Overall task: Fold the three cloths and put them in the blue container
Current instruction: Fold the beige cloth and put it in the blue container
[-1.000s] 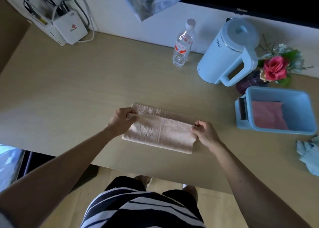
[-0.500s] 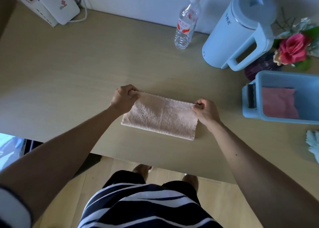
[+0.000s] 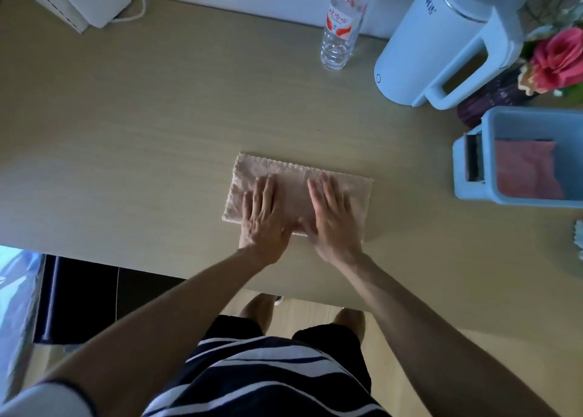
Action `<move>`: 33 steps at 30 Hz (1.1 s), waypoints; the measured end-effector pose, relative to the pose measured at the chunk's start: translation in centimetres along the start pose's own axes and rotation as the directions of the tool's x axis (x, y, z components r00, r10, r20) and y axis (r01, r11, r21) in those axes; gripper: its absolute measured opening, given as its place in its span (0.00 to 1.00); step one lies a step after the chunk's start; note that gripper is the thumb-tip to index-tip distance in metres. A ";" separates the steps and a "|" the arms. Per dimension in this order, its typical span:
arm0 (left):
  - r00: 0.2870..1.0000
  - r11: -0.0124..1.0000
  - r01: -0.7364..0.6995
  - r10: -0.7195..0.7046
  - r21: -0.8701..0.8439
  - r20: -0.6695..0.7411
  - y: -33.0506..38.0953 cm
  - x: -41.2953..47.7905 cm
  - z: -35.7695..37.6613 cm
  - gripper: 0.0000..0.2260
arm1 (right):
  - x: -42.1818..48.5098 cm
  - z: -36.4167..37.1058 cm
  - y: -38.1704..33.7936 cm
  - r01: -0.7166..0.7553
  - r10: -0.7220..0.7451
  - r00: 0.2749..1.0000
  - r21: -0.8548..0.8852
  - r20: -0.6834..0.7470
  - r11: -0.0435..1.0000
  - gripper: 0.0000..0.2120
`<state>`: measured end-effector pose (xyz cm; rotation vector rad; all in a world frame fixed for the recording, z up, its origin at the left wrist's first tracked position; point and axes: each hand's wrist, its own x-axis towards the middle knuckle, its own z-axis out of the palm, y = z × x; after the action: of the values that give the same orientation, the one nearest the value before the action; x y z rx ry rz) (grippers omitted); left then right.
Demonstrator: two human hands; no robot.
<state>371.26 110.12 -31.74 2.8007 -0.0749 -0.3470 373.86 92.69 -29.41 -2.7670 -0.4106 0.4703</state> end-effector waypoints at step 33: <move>0.653 0.646 -0.751 0.699 0.132 0.291 -2.3 2.6 -3.9 0.37 | -3.5 -1.4 2.7 0.180 -0.182 0.983 -0.080 -0.009 0.980 0.08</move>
<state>374.75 113.26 -29.44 2.6419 -1.3527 -0.4432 371.81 88.74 -28.12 -2.7723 -0.6839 0.3946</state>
